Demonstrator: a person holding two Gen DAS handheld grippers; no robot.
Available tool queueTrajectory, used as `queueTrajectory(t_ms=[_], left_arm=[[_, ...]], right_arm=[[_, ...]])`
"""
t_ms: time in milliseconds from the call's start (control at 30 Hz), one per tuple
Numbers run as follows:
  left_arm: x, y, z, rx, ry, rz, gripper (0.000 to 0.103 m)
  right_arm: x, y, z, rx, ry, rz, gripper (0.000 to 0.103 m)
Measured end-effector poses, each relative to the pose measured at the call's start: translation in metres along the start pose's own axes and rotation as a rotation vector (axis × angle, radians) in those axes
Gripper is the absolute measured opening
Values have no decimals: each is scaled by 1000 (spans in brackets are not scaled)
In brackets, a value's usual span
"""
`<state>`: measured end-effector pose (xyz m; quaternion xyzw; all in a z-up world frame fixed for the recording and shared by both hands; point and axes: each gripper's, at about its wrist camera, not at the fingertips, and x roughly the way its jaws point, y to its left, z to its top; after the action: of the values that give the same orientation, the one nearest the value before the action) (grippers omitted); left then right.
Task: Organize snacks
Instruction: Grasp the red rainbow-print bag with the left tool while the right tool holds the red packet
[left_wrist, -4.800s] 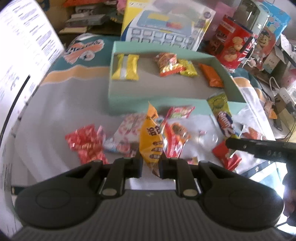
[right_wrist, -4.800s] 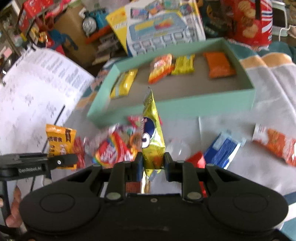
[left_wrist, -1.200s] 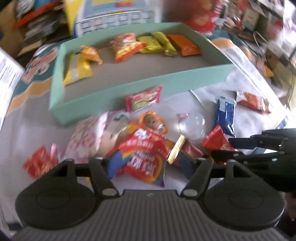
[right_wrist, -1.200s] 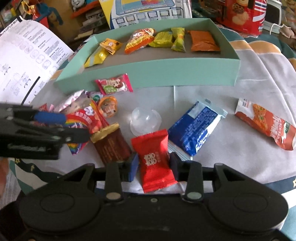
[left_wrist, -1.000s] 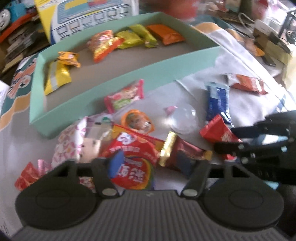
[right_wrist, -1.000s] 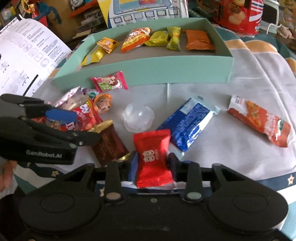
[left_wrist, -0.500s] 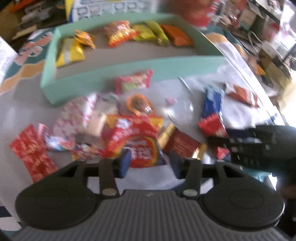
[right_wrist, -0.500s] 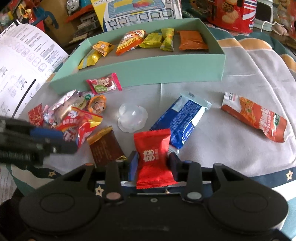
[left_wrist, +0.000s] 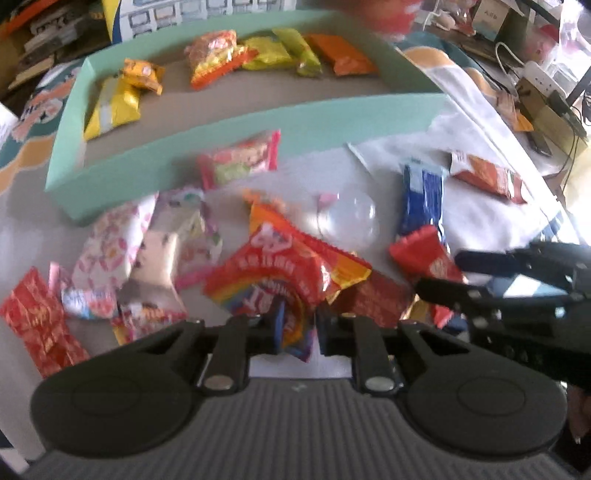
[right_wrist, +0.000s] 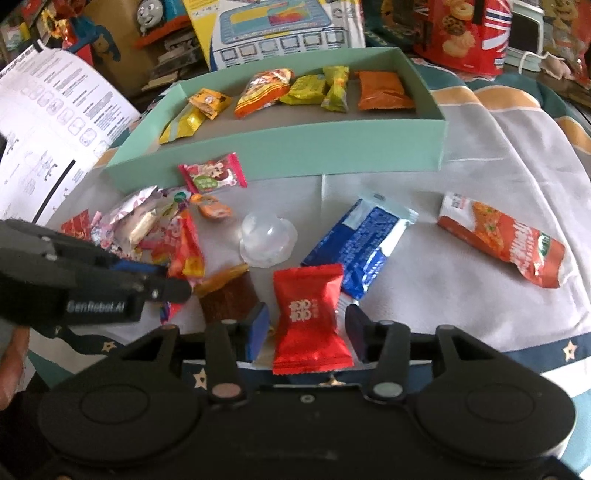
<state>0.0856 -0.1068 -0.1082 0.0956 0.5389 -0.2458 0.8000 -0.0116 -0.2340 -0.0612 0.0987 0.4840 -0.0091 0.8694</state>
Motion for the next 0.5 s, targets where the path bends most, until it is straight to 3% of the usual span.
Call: queueTrajectory(t_ms=[100, 167, 233, 300, 400, 500], left_arm=[[-4, 9, -7, -35, -2, -1, 17], [-9, 11, -7, -38, -22, 23, 22], [-14, 10, -5, -28, -47, 33, 33], [-17, 6, -1, 4, -66, 50, 59], [-10, -4, 8, 92, -80, 109, 62], [4, -6, 16, 137, -36, 112, 62]], right_arm=[[9, 6, -1, -30, 5, -12, 46], [11, 11, -1, -66, -2, -32, 34], [10, 11, 0, -63, -2, -24, 33], [9, 6, 0, -26, -5, -15, 33], [7, -2, -5, -3, -4, -15, 33], [5, -8, -8, 16, -7, -12, 33]])
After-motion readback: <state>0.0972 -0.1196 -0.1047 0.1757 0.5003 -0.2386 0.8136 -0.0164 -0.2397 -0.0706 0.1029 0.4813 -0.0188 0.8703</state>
